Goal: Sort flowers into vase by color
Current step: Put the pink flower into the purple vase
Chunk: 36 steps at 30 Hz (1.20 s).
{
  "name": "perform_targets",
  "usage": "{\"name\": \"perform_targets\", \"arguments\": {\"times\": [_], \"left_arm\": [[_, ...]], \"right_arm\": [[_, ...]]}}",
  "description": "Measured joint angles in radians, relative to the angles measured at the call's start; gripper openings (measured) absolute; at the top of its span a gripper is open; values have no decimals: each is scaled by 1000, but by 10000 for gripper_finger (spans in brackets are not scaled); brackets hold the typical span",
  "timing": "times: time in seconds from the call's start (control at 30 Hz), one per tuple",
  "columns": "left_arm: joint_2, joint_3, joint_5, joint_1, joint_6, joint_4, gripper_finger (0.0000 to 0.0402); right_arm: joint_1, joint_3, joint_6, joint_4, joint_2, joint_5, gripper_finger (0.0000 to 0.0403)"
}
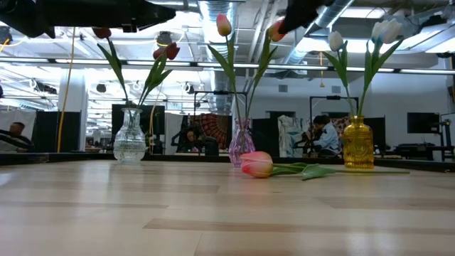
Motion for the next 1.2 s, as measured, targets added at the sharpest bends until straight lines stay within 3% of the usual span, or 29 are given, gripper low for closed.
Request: {"name": "perform_targets", "arguments": {"times": [0.23, 0.53, 1.0, 1.2], "left_arm": [[0, 0, -1, -78, -50, -112, 146], [0, 0, -1, -109, -123, -219, 146], [0, 0, -10, -109, -159, -261, 146], [0, 0, -12, -109, -162, -261, 146]], "right_arm": [[48, -123, 113, 58, 0, 0, 158], [99, -302, 128, 233, 0, 6, 158], [49, -501, 162, 322, 17, 25, 158], [35, -518, 161, 370, 110, 22, 158]]}}
